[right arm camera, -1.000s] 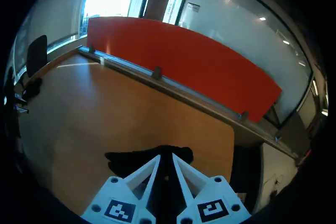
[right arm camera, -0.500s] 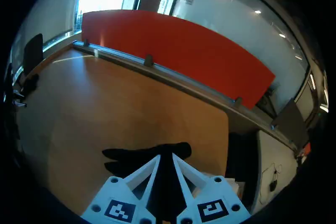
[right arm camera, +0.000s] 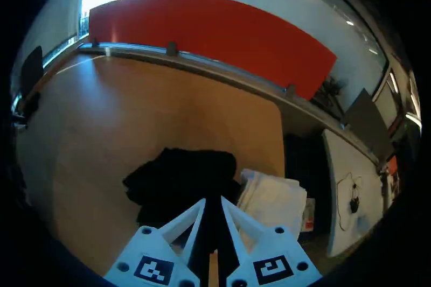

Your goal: Fold towel

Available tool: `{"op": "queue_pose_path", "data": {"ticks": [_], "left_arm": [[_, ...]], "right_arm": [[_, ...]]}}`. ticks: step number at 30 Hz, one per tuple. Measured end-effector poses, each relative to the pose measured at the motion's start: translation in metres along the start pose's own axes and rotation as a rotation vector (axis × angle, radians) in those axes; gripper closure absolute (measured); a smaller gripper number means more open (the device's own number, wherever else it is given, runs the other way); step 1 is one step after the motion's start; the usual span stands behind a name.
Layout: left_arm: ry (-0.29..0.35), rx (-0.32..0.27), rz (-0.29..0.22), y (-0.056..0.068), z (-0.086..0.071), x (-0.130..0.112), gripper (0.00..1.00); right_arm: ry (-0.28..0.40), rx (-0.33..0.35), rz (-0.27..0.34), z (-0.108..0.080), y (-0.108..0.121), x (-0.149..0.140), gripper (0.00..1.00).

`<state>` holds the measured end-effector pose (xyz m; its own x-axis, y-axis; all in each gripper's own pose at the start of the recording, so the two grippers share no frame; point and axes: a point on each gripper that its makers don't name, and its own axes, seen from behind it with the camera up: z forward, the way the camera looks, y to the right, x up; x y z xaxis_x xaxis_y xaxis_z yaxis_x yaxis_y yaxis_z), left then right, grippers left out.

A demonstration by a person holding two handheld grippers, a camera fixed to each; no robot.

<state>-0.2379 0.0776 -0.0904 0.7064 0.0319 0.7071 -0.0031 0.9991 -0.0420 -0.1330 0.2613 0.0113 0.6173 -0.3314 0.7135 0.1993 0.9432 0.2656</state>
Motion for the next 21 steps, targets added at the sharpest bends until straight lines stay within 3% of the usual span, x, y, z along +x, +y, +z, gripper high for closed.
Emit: {"op": "queue_pose_path", "data": {"ticks": [11,21], "left_arm": [[0.000,0.008,0.007,-0.001,-0.003,-0.002,0.06],[-0.002,0.019,0.010,-0.005,-0.006,-0.004,0.06]], "right_arm": [[-0.086,-0.014,0.070,0.007,0.001,-0.063,0.95],[-0.141,-0.035,0.134,0.017,0.006,-0.094,0.95]]}}
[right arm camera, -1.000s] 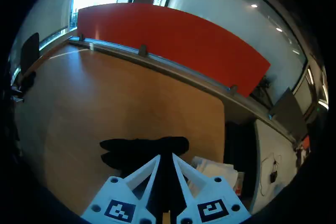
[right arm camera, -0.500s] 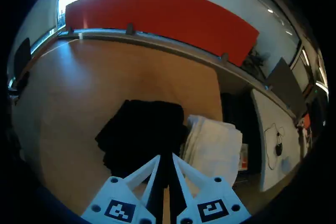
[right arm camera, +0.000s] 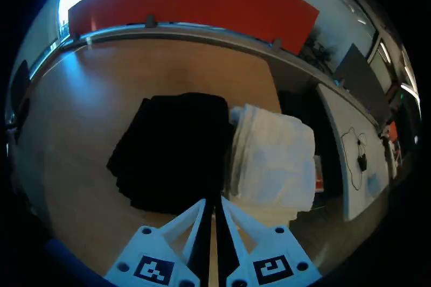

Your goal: Fold towel

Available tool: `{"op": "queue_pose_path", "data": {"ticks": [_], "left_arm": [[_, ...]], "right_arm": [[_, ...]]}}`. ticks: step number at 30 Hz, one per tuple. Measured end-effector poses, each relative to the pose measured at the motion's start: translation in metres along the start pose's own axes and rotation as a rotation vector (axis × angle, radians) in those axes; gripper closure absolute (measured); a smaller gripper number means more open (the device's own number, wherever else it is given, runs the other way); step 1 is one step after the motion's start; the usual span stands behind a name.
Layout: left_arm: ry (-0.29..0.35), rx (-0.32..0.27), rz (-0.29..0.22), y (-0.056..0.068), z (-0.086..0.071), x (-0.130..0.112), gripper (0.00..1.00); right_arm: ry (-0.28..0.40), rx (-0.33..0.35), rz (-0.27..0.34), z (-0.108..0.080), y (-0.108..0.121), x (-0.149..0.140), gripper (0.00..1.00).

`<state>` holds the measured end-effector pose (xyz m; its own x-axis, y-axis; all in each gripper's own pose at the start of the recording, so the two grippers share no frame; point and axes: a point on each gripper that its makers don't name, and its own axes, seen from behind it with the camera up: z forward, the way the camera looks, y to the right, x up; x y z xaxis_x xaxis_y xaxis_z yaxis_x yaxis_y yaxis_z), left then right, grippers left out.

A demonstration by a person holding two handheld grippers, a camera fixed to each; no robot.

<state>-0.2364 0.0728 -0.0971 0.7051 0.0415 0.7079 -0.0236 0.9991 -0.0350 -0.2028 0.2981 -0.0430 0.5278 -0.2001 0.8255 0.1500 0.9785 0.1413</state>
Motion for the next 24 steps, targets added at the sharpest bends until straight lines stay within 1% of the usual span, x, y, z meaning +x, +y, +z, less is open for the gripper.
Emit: {"op": "queue_pose_path", "data": {"ticks": [11,15,18,24], "left_arm": [[-0.001,0.008,0.015,0.000,-0.001,-0.001,0.06],[-0.003,0.011,0.013,0.000,-0.002,-0.002,0.06],[-0.005,0.011,0.010,0.000,-0.002,-0.003,0.06],[-0.004,0.012,0.014,0.000,-0.002,-0.002,0.06]], "right_arm": [[-0.064,-0.006,0.033,0.019,0.001,-0.023,0.95],[-0.082,-0.005,0.043,0.023,0.001,-0.030,0.95],[-0.088,-0.009,0.049,0.026,0.001,-0.033,0.95],[-0.074,-0.015,0.061,0.026,0.001,-0.030,0.95]]}}
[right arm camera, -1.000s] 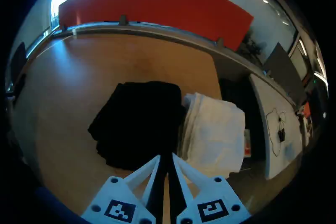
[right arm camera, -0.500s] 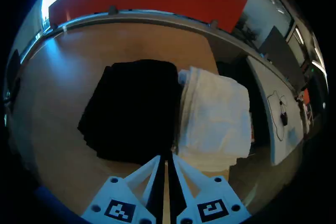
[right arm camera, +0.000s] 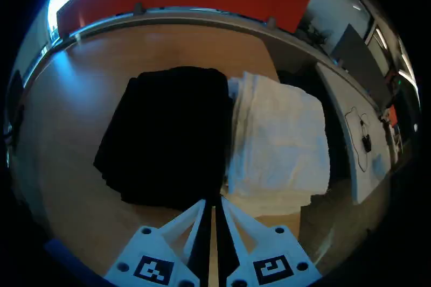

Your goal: Fold towel

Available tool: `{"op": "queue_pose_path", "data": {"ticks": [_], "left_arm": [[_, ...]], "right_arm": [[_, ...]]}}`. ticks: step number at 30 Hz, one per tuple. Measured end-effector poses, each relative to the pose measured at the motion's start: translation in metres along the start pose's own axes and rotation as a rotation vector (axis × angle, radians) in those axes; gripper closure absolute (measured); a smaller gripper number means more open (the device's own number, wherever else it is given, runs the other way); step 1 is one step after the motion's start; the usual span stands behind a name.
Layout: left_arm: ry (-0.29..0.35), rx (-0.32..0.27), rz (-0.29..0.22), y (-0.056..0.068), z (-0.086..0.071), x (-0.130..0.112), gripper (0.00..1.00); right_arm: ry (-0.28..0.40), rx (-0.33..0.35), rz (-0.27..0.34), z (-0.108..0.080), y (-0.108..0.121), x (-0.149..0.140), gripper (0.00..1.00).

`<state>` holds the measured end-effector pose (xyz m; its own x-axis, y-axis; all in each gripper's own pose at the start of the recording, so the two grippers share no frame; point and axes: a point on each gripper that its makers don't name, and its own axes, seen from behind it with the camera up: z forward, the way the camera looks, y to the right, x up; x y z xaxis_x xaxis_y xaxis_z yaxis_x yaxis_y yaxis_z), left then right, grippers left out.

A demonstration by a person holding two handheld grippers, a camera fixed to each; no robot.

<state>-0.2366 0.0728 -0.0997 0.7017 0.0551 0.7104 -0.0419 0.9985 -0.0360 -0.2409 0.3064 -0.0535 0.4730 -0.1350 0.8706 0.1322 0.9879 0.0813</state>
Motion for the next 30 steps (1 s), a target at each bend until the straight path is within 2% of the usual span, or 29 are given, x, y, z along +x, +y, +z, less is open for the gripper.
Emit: {"op": "queue_pose_path", "data": {"ticks": [4,6,12,20,26,30], "left_arm": [[0.001,-0.002,-0.001,0.001,0.001,0.001,0.06],[0.001,-0.004,-0.002,0.002,0.001,0.001,0.06],[0.002,-0.011,0.002,0.003,0.003,0.003,0.06],[0.004,-0.023,0.003,0.007,0.004,0.004,0.06],[0.006,-0.027,0.005,0.007,0.004,0.004,0.06],[0.007,-0.027,0.004,0.006,0.004,0.004,0.06]], "right_arm": [[0.017,-0.003,0.001,-0.003,-0.001,0.001,0.93],[0.027,-0.005,0.003,-0.006,-0.002,0.002,0.86],[0.054,-0.020,0.004,-0.013,-0.002,0.002,0.42],[0.074,-0.022,-0.002,-0.020,-0.006,0.001,0.17],[0.101,-0.026,0.012,-0.023,-0.009,0.005,0.14],[0.154,-0.027,0.040,-0.027,-0.014,0.015,0.14]]}}
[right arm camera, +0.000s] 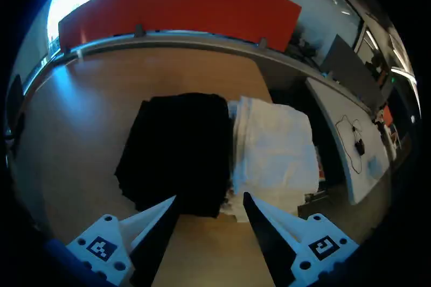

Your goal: Fold towel

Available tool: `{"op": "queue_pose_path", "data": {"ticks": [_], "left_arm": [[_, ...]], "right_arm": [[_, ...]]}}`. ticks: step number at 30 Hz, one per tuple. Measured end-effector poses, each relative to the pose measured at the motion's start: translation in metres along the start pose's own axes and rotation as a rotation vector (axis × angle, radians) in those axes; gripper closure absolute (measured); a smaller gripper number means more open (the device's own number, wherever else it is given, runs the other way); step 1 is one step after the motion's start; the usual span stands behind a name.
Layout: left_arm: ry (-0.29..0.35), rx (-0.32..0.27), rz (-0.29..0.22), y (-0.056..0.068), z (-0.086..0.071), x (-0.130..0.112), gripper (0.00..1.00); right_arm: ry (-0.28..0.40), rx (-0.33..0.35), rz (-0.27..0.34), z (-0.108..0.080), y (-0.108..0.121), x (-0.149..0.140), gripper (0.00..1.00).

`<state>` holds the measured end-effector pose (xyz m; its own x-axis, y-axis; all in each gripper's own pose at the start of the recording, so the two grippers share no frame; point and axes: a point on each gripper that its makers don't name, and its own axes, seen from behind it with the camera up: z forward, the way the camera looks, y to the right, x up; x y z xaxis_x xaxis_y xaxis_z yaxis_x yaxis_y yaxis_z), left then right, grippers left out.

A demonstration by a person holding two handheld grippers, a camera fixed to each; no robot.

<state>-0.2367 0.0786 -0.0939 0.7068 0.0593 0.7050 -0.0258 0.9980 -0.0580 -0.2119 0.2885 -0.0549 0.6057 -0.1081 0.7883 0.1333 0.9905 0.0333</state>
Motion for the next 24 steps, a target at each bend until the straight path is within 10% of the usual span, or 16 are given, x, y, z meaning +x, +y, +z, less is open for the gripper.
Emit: {"op": "queue_pose_path", "data": {"ticks": [24], "left_arm": [[0.054,-0.001,0.001,-0.004,0.003,0.022,0.06]], "right_arm": [[0.414,-0.012,0.131,-0.041,-0.042,0.089,0.14]]}}
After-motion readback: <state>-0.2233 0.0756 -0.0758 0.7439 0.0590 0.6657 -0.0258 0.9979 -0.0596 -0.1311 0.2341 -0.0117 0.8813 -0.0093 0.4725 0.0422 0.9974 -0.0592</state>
